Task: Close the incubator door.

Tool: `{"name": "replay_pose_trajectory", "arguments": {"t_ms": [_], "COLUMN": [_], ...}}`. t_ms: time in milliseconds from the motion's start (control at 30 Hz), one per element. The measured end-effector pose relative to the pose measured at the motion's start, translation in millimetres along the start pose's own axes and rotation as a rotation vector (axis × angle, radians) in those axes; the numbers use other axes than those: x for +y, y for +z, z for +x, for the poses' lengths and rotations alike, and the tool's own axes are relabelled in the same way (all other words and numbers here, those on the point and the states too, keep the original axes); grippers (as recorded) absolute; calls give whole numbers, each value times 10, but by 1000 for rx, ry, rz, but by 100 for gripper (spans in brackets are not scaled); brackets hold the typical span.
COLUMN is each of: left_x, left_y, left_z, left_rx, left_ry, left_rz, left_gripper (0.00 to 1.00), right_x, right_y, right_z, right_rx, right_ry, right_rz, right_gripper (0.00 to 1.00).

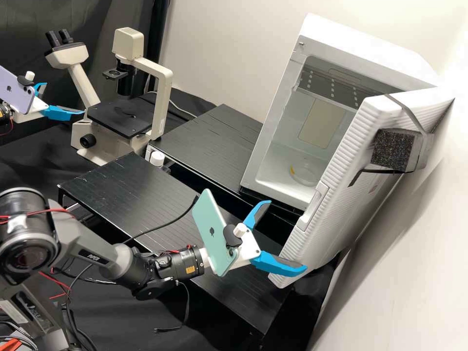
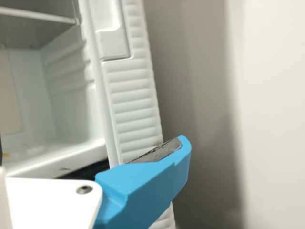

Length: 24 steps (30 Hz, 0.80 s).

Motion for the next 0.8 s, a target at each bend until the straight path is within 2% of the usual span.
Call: {"name": "replay_pose_trajectory", "arguments": {"t_ms": [33,267,333,467,533,633,767,800], "left_x": [0,0,0,0,0,0,0,0], "left_y": [0,0,0,0,0,0,0,0], "left_z": [0,0,0,0,0,0,0,0], "left_rx": [0,0,0,0,0,0,0,0], "left_ry": [0,0,0,0,0,0,0,0], "left_rz": [0,0,0,0,0,0,0,0], "left_gripper": [100,100,100,100,100,100,100,100], "right_x": [-6,-37,-55,-137,-215,-350,-450,-452], "right_y": [-11,-60,-106,-195,-274,-394,-712,-768], "right_z": [-4,-14,-30,-92,-129,-184,-265,-288], "right_rx": [5,27,37,68,100,160,387,428], "right_ry": [-11,-34,-50,-96,-149,-249,-347,-352], "right_rz": [24,112,149,190,197,179,132,135], "right_gripper": [100,100,100,100,100,100,100,100]}}
